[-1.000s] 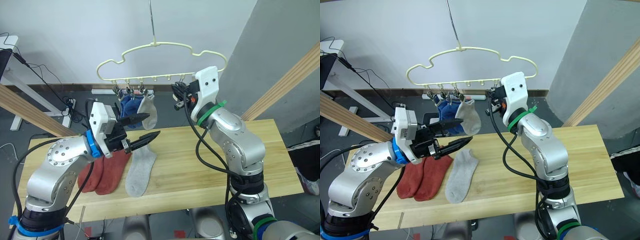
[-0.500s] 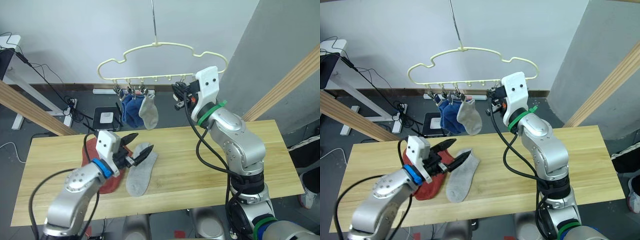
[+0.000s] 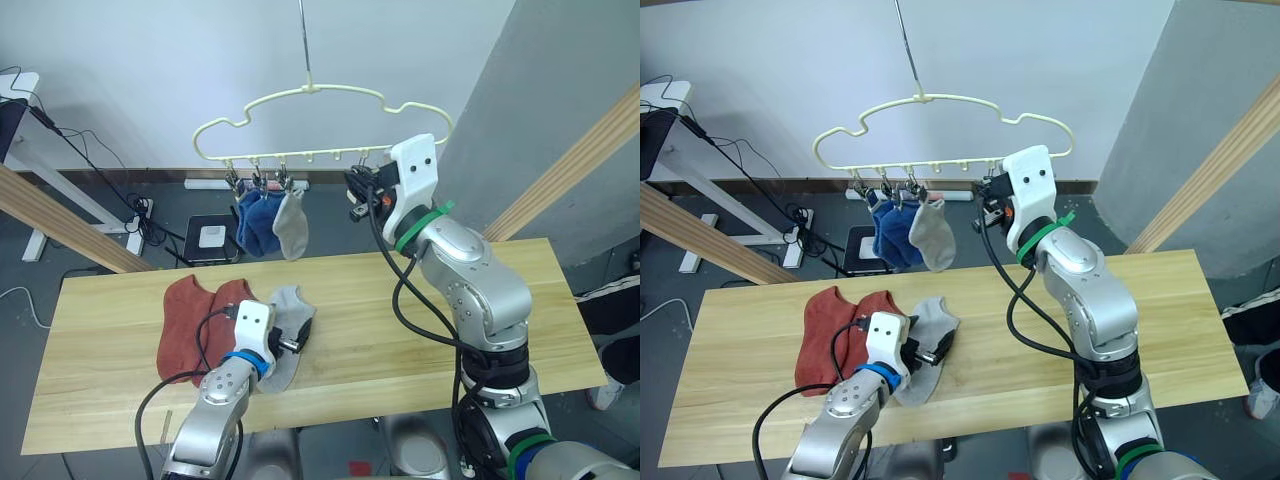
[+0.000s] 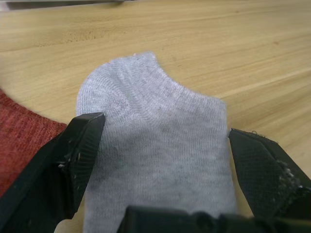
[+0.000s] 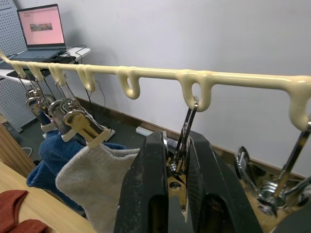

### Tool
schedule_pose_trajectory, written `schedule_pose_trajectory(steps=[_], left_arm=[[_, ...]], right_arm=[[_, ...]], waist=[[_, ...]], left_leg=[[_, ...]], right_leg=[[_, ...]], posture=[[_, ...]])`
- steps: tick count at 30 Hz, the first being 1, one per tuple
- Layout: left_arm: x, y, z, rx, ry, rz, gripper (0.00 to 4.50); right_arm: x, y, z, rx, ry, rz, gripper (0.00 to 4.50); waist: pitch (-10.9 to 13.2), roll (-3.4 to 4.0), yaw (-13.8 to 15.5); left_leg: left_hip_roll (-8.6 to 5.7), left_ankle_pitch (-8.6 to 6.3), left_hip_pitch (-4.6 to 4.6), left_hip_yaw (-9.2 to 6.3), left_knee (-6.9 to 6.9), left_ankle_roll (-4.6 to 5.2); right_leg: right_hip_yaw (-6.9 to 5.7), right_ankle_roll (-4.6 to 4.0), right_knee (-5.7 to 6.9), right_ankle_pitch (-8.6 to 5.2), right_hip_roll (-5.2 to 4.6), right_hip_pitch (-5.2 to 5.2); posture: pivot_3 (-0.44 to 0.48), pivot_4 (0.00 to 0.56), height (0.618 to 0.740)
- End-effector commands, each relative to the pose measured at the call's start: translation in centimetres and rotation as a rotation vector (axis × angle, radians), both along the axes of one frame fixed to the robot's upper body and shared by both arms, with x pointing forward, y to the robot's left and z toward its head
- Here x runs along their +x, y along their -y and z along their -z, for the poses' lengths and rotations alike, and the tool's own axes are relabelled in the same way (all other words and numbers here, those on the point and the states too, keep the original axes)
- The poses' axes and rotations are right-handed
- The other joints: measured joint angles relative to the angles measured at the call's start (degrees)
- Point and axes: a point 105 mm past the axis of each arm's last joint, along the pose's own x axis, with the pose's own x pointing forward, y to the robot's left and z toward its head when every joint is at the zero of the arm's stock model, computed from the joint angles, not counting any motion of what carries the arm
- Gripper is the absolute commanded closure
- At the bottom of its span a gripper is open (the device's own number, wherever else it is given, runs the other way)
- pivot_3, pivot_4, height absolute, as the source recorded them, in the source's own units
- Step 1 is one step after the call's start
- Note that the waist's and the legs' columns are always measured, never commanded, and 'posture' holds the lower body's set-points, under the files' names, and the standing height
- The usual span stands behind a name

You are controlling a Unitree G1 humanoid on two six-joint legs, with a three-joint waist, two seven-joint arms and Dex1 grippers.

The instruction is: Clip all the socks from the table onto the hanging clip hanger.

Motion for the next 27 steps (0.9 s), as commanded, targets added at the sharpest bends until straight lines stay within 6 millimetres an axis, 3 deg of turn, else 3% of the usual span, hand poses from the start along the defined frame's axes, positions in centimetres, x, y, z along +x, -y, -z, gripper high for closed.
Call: schedule_pose_trajectory(steps=[1, 5, 11, 21, 27], left_arm=[[-0.7, -0.1, 1.1, 0.026, -0.054, -0.028, 0.0], [-1.2, -0.1, 1.8, 0.013, -0.098, -0.056, 0.0], [-1.1, -0.1, 1.5, 0.004, -0.096, -0.065, 1.31], [-0.8, 0.5, 0.6, 0.006, -0.034, 0.005, 2.54], [-0.6, 0.6, 0.1, -0.028, 0.009, 0.033, 3.82]], right_arm=[[-1.0, -0.4, -1.0, 0.019, 0.044, -0.033, 4.34], [-1.1, -0.5, -1.0, 0.02, 0.045, -0.035, 4.34], [-1.1, -0.5, -1.0, 0.021, 0.046, -0.035, 4.34], [-1.1, -0.6, -1.0, 0.025, 0.045, -0.034, 4.34], [-1.1, -0.6, -1.0, 0.026, 0.045, -0.033, 4.34]], waist=[[0.0, 0.0, 0.0], [-0.1, 0.0, -0.1], [-0.2, -0.02, -0.1], [-0.2, -0.02, -0.1], [-0.2, -0.02, -0.1]], left_leg=[[-0.01, 0.0, 0.0, 0.0, 0.0, 0.0], [0.0, 0.0, 0.02, 0.0, 0.01, 0.0], [-0.01, 0.0, 0.03, 0.0, 0.0, 0.0], [-0.02, 0.0, 0.03, 0.0, 0.0, 0.0], [-0.01, 0.0, 0.03, 0.0, -0.01, 0.0]], right_leg=[[0.0, 0.0, 0.0, 0.0, 0.0, 0.0], [0.0, 0.0, 0.01, 0.0, 0.0, 0.02], [0.0, 0.0, 0.0, 0.0, 0.01, 0.04], [0.0, 0.0, -0.02, 0.0, 0.01, 0.04], [0.0, 0.0, -0.02, 0.0, 0.01, 0.04]], posture=[[-0.216, 0.321, 0.737], [-0.217, 0.319, 0.737], [-0.219, 0.318, 0.737], [-0.22, 0.315, 0.737], [-0.222, 0.316, 0.737]])
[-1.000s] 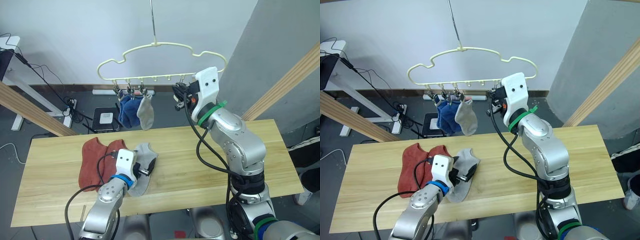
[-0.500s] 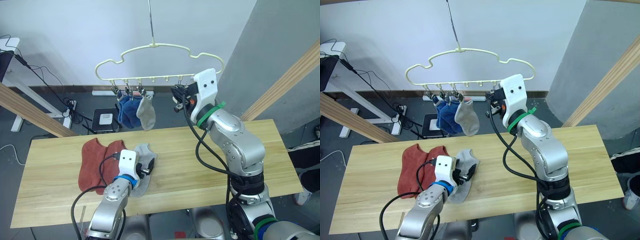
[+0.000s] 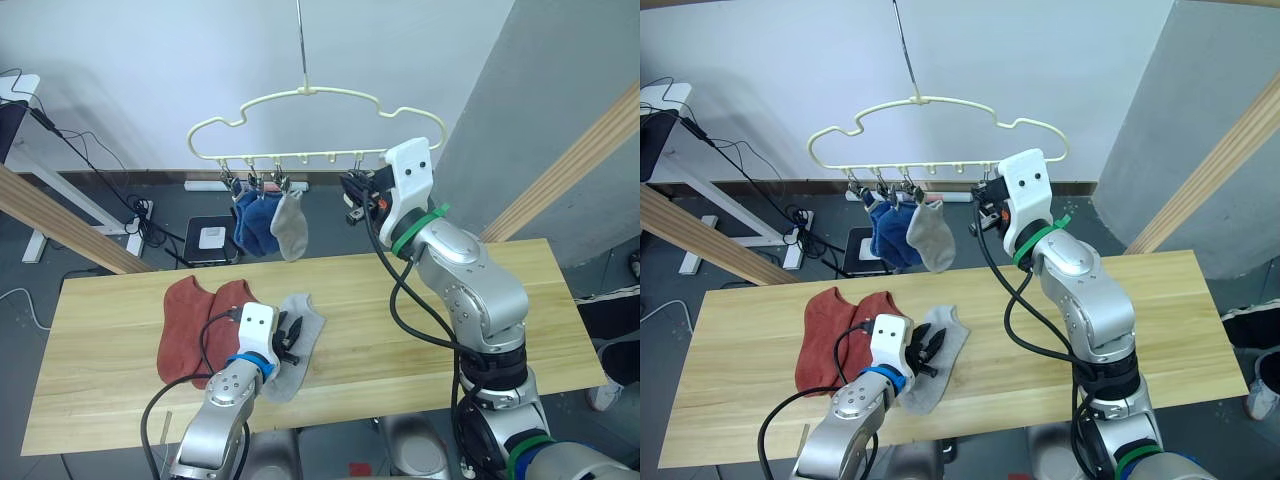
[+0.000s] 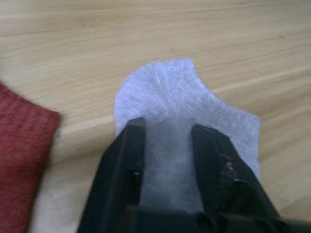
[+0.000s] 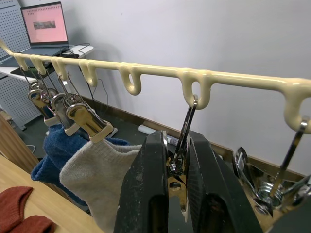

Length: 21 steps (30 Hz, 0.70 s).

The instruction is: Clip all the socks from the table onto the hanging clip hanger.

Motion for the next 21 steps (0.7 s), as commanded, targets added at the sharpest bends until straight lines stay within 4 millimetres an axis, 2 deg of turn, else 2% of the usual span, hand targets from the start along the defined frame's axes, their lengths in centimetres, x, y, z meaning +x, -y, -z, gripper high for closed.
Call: schedule_pose_trajectory(steps=[1, 3, 4, 10, 13, 17, 21], left_arm=[[-0.2, 0.5, -0.4, -0.029, 0.035, 0.033, 3.99], [-0.1, 0.4, -0.6, -0.028, 0.057, 0.036, 4.45], [0.0, 0.4, -0.9, -0.035, 0.073, 0.036, 4.5], [1.6, 1.2, -5.0, -0.099, 0.297, 0.075, 4.5], [2.3, 2.5, -7.4, -0.167, 0.387, 0.156, 4.5], [3.1, 3.5, -10.4, -0.345, 0.414, 0.196, 4.5], [2.5, 4.5, -12.0, -0.418, 0.41, 0.278, 4.5]], right_arm=[[-0.9, -0.2, -1.3, 0.03, 0.054, -0.022, 4.34], [-0.9, -0.2, -1.3, 0.03, 0.053, -0.022, 4.34], [-0.9, -0.2, -1.2, 0.03, 0.053, -0.022, 4.34], [-0.9, -0.2, -1.3, 0.034, 0.053, -0.019, 4.34], [-0.9, -0.1, -1.4, 0.037, 0.054, -0.017, 4.34], [-0.9, -0.1, -1.4, 0.036, 0.054, -0.016, 4.34], [-0.8, 0.0, -1.3, 0.036, 0.053, -0.014, 4.34]], waist=[[0.0, 0.0, 0.0], [0.0, 0.0, 0.0], [0.0, 0.0, 0.0], [0.0, 0.0, 0.0], [0.0, 0.0, 0.0], [0.0, -0.01, 0.0], [0.0, 0.0, -0.3]], left_leg=[[0.0, 0.0, 0.0, 0.0, 0.0, 0.0], [0.0, 0.0, 0.0, 0.0, 0.0, 0.0], [0.0, 0.0, -0.01, 0.0, 0.0, 0.0], [0.0, 0.0, -0.01, 0.0, 0.0, 0.0], [-0.01, 0.0, -0.01, 0.0, 0.0, 0.0], [-0.02, 0.0, -0.04, 0.01, 0.0, 0.0], [-0.03, 0.0, -0.03, 0.01, -0.01, 0.01]], right_leg=[[0.0, 0.0, 0.0, 0.0, 0.0, 0.0], [0.0, 0.0, -0.01, 0.0, 0.0, 0.0], [0.0, 0.0, -0.01, 0.0, 0.0, 0.0], [0.0, 0.0, -0.01, 0.0, -0.01, 0.0], [-0.01, 0.0, -0.01, 0.0, 0.0, 0.0], [-0.01, 0.0, -0.03, 0.0, -0.01, 0.0], [-0.02, 0.0, -0.04, 0.0, 0.03, 0.0]], posture=[[-0.222, 0.316, 0.737], [-0.223, 0.317, 0.737], [-0.223, 0.317, 0.737], [-0.224, 0.318, 0.737], [-0.224, 0.318, 0.737], [-0.224, 0.318, 0.737], [-0.232, 0.314, 0.737]])
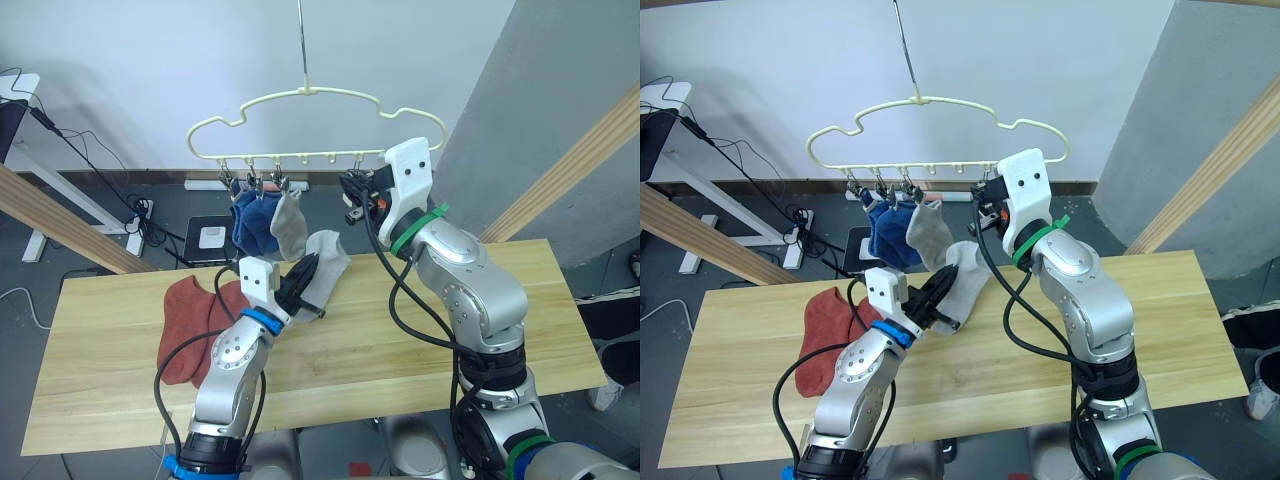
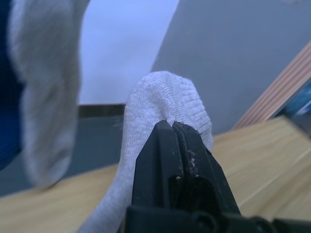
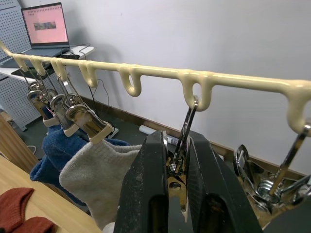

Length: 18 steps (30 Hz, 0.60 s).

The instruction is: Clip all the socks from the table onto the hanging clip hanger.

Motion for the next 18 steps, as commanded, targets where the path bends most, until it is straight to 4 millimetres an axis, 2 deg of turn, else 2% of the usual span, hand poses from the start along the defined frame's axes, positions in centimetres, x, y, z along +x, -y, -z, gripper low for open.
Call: schedule_pose_trajectory(steps=[1, 5, 18], left_arm=[[-1.1, 0.7, -2.2, -0.058, 0.04, 0.078, 4.5], [-1.5, 1.0, -2.8, -0.078, 0.036, 0.113, 4.5], [-1.3, 0.6, -5.4, -0.307, -0.09, 0.189, 4.5]], right_arm=[[-0.8, 0.0, -1.3, 0.031, 0.053, -0.015, 4.34], [-0.8, 0.0, -1.2, 0.032, 0.049, -0.015, 4.34], [-0.7, 0.0, -0.8, 0.031, 0.028, -0.018, 4.34]], waist=[[0.0, 0.0, -0.1], [0.0, 0.0, -0.1], [0.0, 0.0, 0.0]], left_leg=[[0.0, 0.0, 0.0, 0.0, -0.01, 0.0], [0.0, 0.0, 0.01, -0.02, 0.02, 0.0], [-0.01, 0.01, 0.0, -0.04, 0.03, 0.0]], right_leg=[[0.0, 0.0, 0.0, 0.0, 0.01, 0.0], [0.01, 0.0, 0.01, 0.0, 0.04, 0.0], [0.01, 0.0, 0.01, 0.0, 0.08, 0.01]], posture=[[-0.232, 0.314, 0.737], [-0.232, 0.314, 0.737], [-0.227, 0.311, 0.737]])
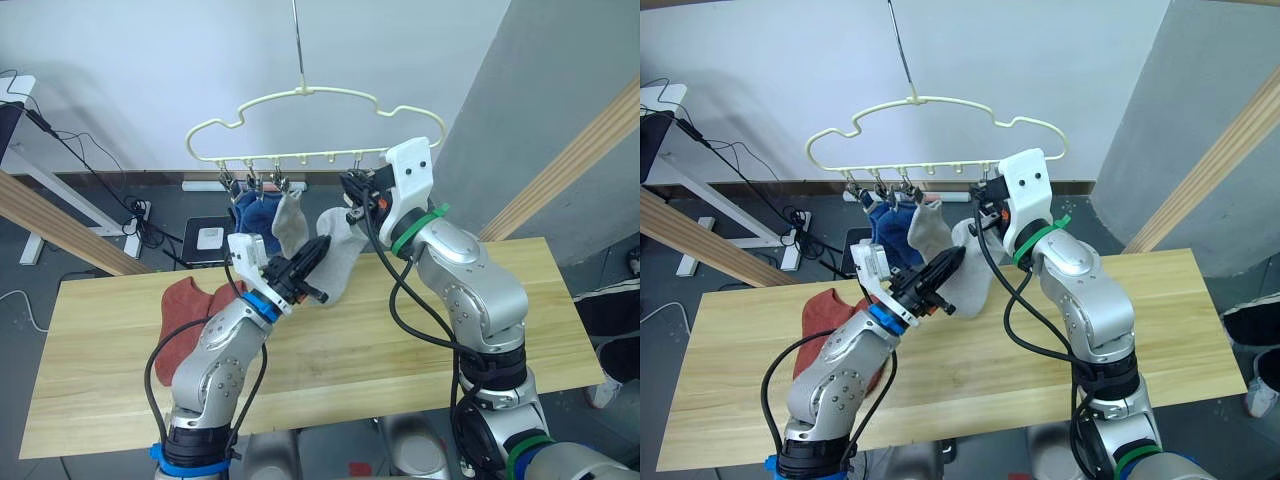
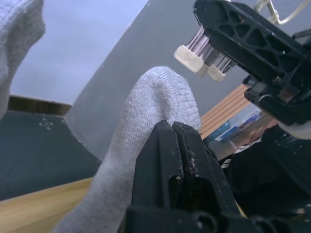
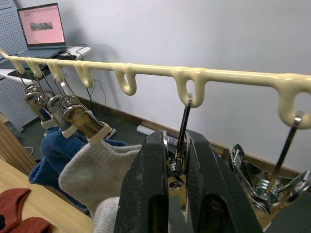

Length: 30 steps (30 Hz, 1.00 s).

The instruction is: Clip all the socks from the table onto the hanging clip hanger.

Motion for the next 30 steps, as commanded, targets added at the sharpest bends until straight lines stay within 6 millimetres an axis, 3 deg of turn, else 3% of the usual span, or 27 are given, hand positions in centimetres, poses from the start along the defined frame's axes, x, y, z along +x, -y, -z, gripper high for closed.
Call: schedule_pose_trajectory(steps=[1, 30], left_arm=[[-0.6, 0.4, -1.7, -0.073, 0.013, 0.042, 4.5], [0.5, 1.8, -3.4, -0.221, -0.024, 0.023, 4.5]], right_arm=[[-0.7, 0.0, -0.8, 0.029, 0.029, -0.02, 4.34], [-1.4, -1.0, -0.3, 0.073, -0.036, -0.058, 4.34]], waist=[[0.0, 0.0, 0.0], [0.0, -0.02, 0.1]], left_leg=[[0.0, 0.0, 0.0, 0.0, 0.0, 0.0], [-0.05, 0.0, 0.0, 0.0, 0.0, -0.01]], right_leg=[[0.0, 0.0, 0.0, 0.0, 0.0, 0.0], [0.0, 0.0, -0.01, 0.0, 0.05, 0.01]], posture=[[-0.227, 0.311, 0.737], [-0.222, 0.301, 0.737]])
